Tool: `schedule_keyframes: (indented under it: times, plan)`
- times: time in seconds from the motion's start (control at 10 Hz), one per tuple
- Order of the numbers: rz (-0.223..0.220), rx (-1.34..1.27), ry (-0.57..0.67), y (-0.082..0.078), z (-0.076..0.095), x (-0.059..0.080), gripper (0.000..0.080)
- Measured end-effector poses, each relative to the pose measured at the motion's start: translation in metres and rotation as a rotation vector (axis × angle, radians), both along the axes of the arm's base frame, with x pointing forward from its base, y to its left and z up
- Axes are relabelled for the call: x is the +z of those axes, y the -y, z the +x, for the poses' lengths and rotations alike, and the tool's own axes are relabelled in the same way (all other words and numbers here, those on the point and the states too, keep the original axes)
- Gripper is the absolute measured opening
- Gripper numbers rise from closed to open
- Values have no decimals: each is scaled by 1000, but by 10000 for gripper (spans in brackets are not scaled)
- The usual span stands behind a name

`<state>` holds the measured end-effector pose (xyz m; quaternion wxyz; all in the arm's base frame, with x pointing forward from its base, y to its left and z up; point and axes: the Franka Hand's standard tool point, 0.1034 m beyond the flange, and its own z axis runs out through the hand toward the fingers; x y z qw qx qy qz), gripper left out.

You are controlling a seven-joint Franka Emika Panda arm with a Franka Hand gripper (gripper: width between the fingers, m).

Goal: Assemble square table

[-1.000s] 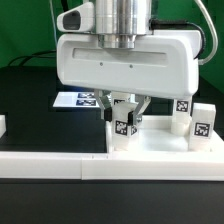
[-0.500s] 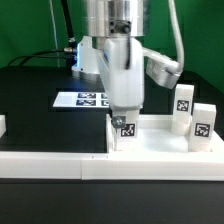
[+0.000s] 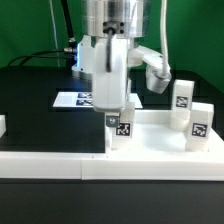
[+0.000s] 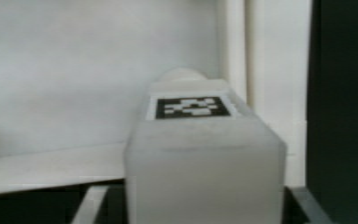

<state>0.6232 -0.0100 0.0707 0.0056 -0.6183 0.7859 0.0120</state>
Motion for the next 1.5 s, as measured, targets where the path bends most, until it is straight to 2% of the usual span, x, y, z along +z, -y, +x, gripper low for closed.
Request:
schedule_keyframes:
  times: [0.4,1.0,1.1,1.2,1.3,1.4,1.5]
  plan:
    - [-19,-308,-5,-4,-2,0,295]
    - [-67,-316,8,-6,-3,0,306]
    - [-67,-290,7,-6,-4,-1,412]
    - [-67,-280,6,-6,-4,-1,412]
    - [-66,-277,8,-8,-3,-1,578]
    - [-56,-258,25,-18,-1,9,633]
    - [-40,-256,48,-25,-1,21,633]
